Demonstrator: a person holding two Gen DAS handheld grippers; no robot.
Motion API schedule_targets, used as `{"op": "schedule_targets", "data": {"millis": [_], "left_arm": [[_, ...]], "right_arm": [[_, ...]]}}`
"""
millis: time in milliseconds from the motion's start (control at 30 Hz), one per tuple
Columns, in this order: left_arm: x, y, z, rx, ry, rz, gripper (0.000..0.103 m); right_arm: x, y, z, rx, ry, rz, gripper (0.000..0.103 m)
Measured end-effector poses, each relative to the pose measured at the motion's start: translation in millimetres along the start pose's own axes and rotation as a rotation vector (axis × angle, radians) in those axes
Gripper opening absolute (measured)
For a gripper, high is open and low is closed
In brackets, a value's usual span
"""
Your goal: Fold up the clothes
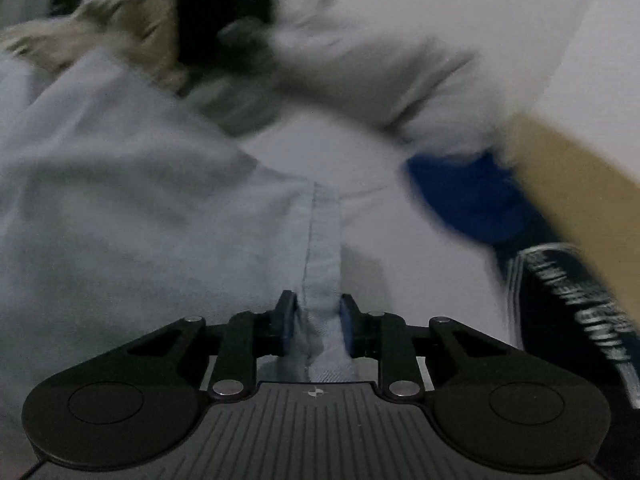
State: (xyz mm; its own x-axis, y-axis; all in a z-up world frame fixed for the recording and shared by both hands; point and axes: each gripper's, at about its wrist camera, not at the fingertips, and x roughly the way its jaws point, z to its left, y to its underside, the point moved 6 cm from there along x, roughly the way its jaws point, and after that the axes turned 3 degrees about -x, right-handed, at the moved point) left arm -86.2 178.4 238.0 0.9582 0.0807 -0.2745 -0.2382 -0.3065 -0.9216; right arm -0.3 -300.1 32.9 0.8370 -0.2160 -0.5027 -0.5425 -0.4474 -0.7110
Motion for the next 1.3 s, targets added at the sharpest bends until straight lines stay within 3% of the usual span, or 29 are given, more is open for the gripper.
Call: {"op": "schedule_targets", "data": {"millis": [133, 233, 367, 433, 500, 567, 800, 967, 1067, 1200, 1300], "left_arm": [[2, -1, 0, 0.012, -0.002, -0.009, 0.103], [6, -1, 4, 0.024, -0.015, -0.015, 0.103], [18, -2, 16, 0.031, -0.054, -0.006, 0.103], [24, -2, 23, 0.032, -0.081, 0.004, 0.103], [29, -2, 30, 0.034, -0.101, 0.012, 0.103], [38, -2, 37, 0.050, -0.120, 0.029, 0.103], [79, 2, 72, 0.035, -0.178, 0.129, 0.103], [122, 19, 102, 0.034, -0.230, 0.234, 0.103], [149, 35, 119, 0.033, -0.245, 0.311, 0.095], [179, 54, 139, 0.029, -0.238, 0.420, 0.072], [182, 56, 137, 0.028, -0.157, 0.444, 0.058]], "right_arm": [[3, 27, -62, 0.198, 0.213, 0.066, 0.025], [8, 58, -101, 0.427, 0.296, 0.162, 0.027], [1, 58, -102, 0.452, 0.300, 0.116, 0.032], [-7, 53, -96, 0.416, 0.301, 0.067, 0.040], [-11, 44, -99, 0.408, 0.296, 0.037, 0.057], [-13, 38, -100, 0.409, 0.284, 0.011, 0.065], [-2, 21, -106, 0.444, 0.200, -0.037, 0.076], [1, 12, -99, 0.479, 0.144, -0.054, 0.076], [7, 8, -98, 0.505, 0.119, -0.055, 0.076], [15, 3, -95, 0.505, 0.109, -0.052, 0.076], [20, 1, -94, 0.508, 0.110, -0.043, 0.076]]}}
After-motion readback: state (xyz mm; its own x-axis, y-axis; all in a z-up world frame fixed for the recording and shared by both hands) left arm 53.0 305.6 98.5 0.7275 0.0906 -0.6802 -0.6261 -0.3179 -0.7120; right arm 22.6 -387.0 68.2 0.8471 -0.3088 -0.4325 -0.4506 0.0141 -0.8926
